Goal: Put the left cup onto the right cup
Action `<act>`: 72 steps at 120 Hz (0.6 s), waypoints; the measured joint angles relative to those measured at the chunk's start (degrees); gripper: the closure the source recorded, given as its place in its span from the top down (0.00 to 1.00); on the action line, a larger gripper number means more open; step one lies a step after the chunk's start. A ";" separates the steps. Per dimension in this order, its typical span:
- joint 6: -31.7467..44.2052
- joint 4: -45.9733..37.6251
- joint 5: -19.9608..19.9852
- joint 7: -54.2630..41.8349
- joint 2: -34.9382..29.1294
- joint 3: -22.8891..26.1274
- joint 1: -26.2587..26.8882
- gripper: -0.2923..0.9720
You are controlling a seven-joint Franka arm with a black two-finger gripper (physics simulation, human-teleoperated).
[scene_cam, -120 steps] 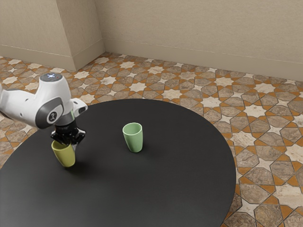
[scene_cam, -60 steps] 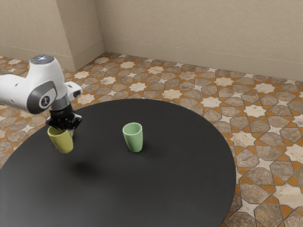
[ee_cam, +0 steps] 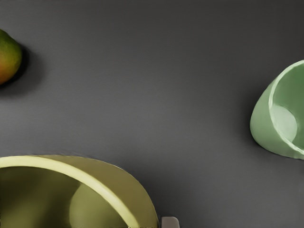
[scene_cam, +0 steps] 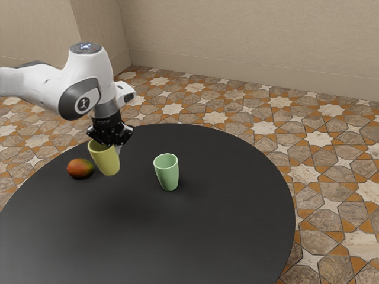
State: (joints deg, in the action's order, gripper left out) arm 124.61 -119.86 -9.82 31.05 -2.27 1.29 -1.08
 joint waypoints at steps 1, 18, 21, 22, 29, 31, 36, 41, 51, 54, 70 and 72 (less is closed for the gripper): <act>-0.21 0.14 0.00 0.11 0.01 0.17 0.01 0.15; -3.73 3.01 0.05 2.13 0.34 3.23 -0.15 0.15; -4.34 3.60 0.06 2.50 0.49 3.64 -0.05 0.15; -4.54 3.79 0.06 2.62 0.54 3.75 0.01 0.15; -5.74 4.76 0.07 3.41 0.89 4.22 0.62 0.15; -6.03 5.07 0.09 3.63 1.03 4.46 0.68 0.15; -6.65 5.84 0.12 4.15 1.48 4.88 0.96 0.15; -7.16 6.51 0.14 4.66 1.82 5.24 1.27 0.15; -7.91 7.73 0.18 5.69 2.58 6.31 1.51 0.15; -8.10 8.15 0.18 6.00 2.87 6.63 1.59 0.15; -8.78 10.14 0.21 7.47 4.44 7.36 2.63 0.15; -8.84 10.42 0.21 7.64 4.69 7.38 2.73 0.15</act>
State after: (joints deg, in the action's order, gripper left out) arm 115.77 -109.43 -9.61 38.68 2.41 8.67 1.65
